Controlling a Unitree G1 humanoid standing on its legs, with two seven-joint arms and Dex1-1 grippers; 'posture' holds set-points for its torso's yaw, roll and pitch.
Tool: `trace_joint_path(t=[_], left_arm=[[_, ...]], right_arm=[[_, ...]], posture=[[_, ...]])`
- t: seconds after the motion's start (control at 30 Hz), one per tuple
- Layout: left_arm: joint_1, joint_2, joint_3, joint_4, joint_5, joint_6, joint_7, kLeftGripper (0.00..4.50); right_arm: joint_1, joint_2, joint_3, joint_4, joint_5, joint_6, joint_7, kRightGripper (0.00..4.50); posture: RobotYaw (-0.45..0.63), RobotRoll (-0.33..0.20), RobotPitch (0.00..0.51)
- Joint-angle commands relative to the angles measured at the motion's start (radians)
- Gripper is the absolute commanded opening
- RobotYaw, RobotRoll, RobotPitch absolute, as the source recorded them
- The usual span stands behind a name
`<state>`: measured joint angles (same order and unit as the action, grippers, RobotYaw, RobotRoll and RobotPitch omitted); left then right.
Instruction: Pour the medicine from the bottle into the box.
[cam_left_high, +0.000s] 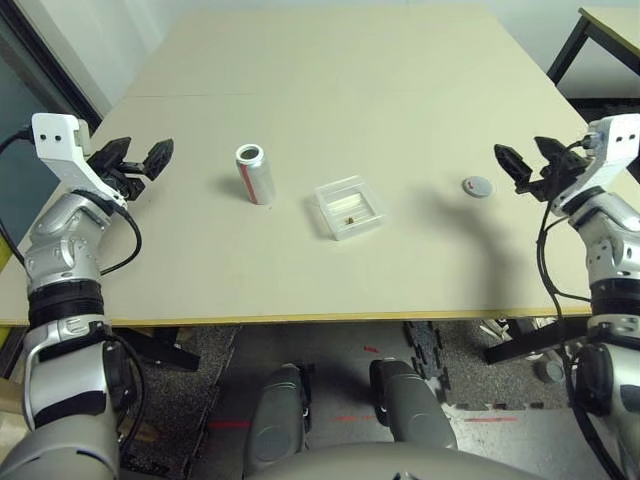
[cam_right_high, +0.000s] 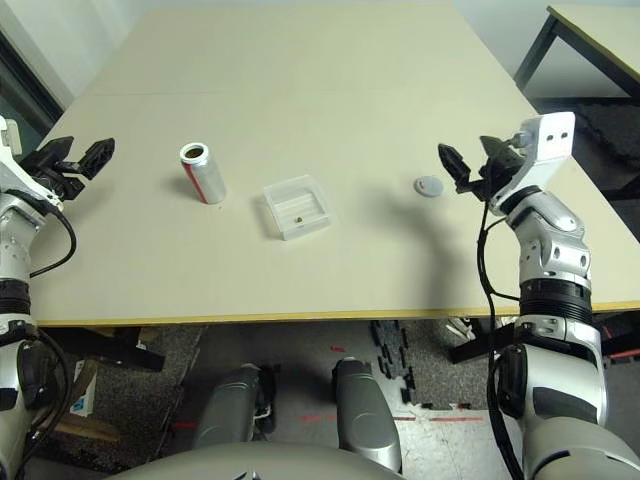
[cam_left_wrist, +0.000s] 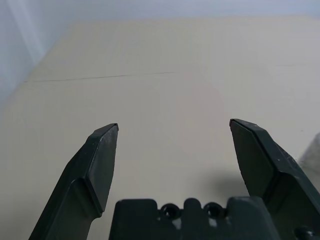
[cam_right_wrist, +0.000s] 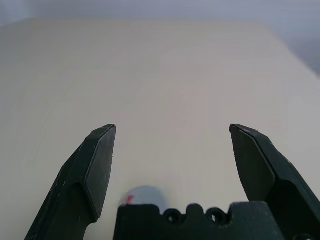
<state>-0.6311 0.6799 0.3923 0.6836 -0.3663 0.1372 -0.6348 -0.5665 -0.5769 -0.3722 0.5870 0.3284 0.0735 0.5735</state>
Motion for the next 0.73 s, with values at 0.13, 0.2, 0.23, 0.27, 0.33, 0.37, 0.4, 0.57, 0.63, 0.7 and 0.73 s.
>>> trace_joint_path(t=[0.13, 0.2, 0.23, 0.27, 0.33, 0.37, 0.4, 0.57, 0.63, 0.7, 0.73], left_arm=[[-0.036, 0.016, -0.001, 0.092, 0.021, -0.049, -0.007, 4.47], [-0.043, 0.015, 0.000, 0.110, 0.022, -0.058, -0.007, 4.47], [-0.047, 0.015, -0.001, 0.119, 0.023, -0.063, -0.007, 4.47], [-0.050, 0.015, -0.002, 0.125, 0.024, -0.067, -0.007, 4.47], [-0.057, 0.016, -0.003, 0.140, 0.025, -0.075, -0.006, 4.47], [-0.061, 0.016, -0.002, 0.148, 0.024, -0.078, -0.004, 4.47], [-0.064, 0.016, -0.002, 0.153, 0.025, -0.080, -0.004, 4.47], [-0.074, 0.018, -0.004, 0.169, 0.028, -0.093, -0.005, 4.47], [-0.074, 0.018, -0.004, 0.174, 0.029, -0.098, -0.005, 4.47], [-0.072, 0.015, -0.004, 0.175, 0.029, -0.102, -0.005, 4.47], [-0.070, 0.013, -0.005, 0.173, 0.028, -0.103, -0.005, 4.47]], right_arm=[[0.043, -0.020, -0.040, 0.070, -0.005, -0.058, -0.062, 4.50], [0.047, -0.020, -0.045, 0.081, -0.001, -0.068, -0.068, 4.50], [0.048, -0.021, -0.048, 0.092, -0.002, -0.076, -0.070, 4.50], [0.047, -0.020, -0.052, 0.103, 0.000, -0.083, -0.073, 4.50], [0.044, -0.022, -0.055, 0.118, 0.001, -0.094, -0.076, 4.50], [0.042, -0.022, -0.055, 0.124, 0.002, -0.097, -0.076, 4.50], [0.041, -0.022, -0.055, 0.128, 0.004, -0.100, -0.077, 4.50], [0.034, -0.023, -0.052, 0.145, 0.008, -0.110, -0.076, 4.50], [0.034, -0.022, -0.051, 0.146, 0.008, -0.111, -0.076, 4.50], [0.034, -0.021, -0.049, 0.147, 0.007, -0.113, -0.075, 4.50], [0.034, -0.021, -0.050, 0.149, 0.007, -0.114, -0.074, 4.50]], posture=[[-0.22, 0.000, 0.102], [-0.22, 0.000, 0.100], [-0.22, 0.000, 0.098], [-0.22, 0.000, 0.096], [-0.22, 0.000, 0.095], [-0.22, 0.000, 0.095], [-0.22, 0.000, 0.095], [-0.22, 0.000, 0.095], [-0.22, 0.000, 0.098], [-0.22, 0.000, 0.099], [-0.22, 0.000, 0.097]])
